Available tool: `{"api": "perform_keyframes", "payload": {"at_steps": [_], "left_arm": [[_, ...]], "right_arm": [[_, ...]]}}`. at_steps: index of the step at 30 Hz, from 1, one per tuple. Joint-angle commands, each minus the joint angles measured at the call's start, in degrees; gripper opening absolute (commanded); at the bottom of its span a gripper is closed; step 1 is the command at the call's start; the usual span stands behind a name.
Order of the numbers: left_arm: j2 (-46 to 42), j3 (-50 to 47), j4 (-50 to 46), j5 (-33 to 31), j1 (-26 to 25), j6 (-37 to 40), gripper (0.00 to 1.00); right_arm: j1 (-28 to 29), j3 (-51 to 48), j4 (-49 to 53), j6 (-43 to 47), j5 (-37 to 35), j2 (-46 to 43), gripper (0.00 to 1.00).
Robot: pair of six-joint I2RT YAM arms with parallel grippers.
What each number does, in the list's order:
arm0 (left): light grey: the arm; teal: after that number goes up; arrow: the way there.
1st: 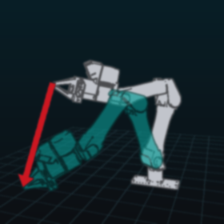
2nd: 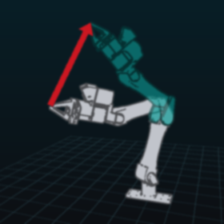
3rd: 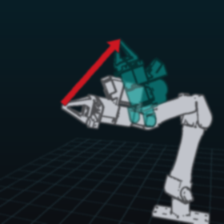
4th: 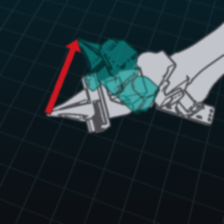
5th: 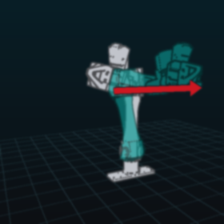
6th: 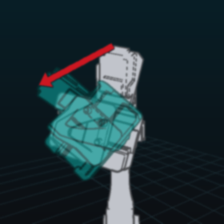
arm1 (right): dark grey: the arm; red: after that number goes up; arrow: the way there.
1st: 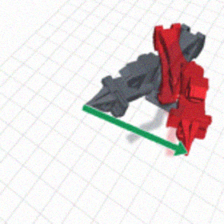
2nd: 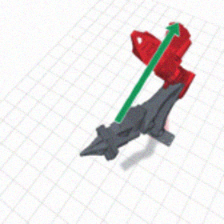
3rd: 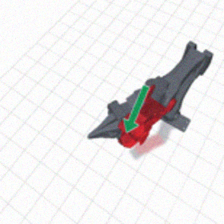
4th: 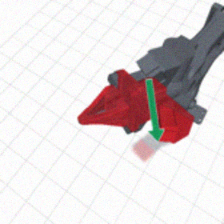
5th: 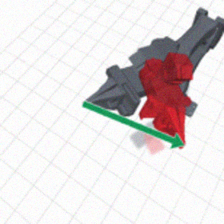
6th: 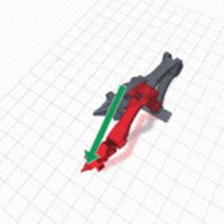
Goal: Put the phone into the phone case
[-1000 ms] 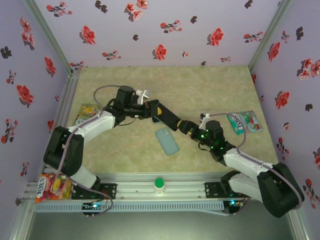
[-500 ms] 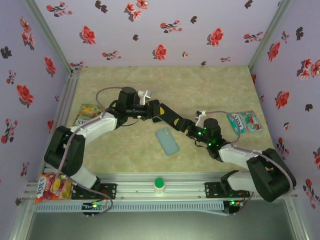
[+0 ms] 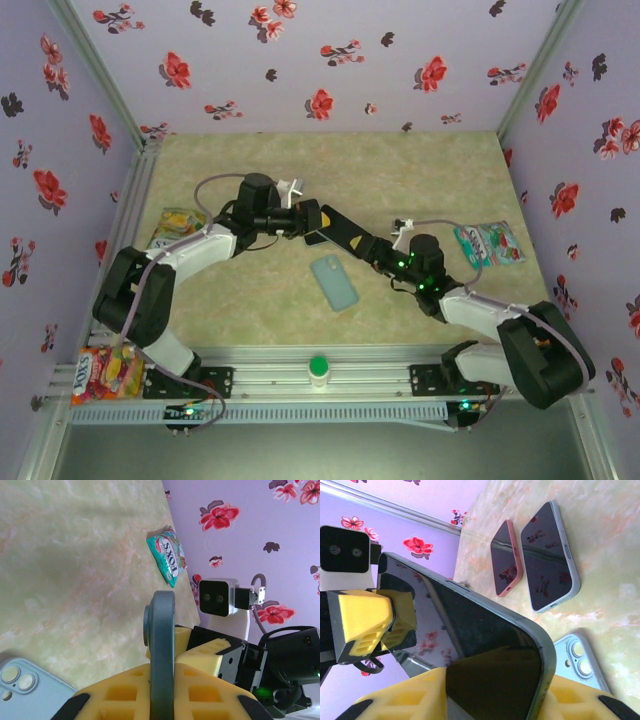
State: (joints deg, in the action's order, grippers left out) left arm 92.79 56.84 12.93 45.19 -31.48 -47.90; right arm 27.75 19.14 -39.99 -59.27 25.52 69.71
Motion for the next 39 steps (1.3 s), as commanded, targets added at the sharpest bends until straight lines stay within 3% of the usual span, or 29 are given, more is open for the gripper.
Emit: {"api": "perform_keyframes", "payload": {"at_steps": [1, 4, 8, 14, 17, 33, 39], "left_arm": [[2.0, 0.9, -0.7, -1.3, -0.7, 1.0, 0.00], [2.9, 1.0, -0.8, -1.2, -0.7, 1.2, 0.00], [4.0, 0.9, -0.7, -1.7, -0.7, 1.4, 0.03], [5.1, 0.8, -0.4, -2.9, -0.7, 1.5, 0.25], [5.9, 0.7, 0.0, -3.3, -0.7, 1.2, 0.29], [8.7, -1.7, 8.3, -3.8, -0.4, -1.9, 0.43], [8.7, -2.8, 9.7, -4.1, -0.2, -2.3, 0.42]], "right_arm": [[0.7, 2.5, -2.6, 1.5, 2.0, -3.7, 0.35], [0.7, 2.7, 0.1, 2.7, 1.7, -5.6, 0.33], [0.8, 2.6, 2.9, 3.8, 1.4, -7.4, 0.21], [1.1, 2.1, 4.6, 3.1, 1.2, -9.6, 0.05], [1.6, 2.1, 5.7, 3.0, 0.7, -10.6, 0.00], [4.8, 3.5, 10.8, 3.5, -0.5, -12.4, 0.00], [5.6, 5.0, 13.0, 4.0, -1.0, -13.9, 0.00]]}}
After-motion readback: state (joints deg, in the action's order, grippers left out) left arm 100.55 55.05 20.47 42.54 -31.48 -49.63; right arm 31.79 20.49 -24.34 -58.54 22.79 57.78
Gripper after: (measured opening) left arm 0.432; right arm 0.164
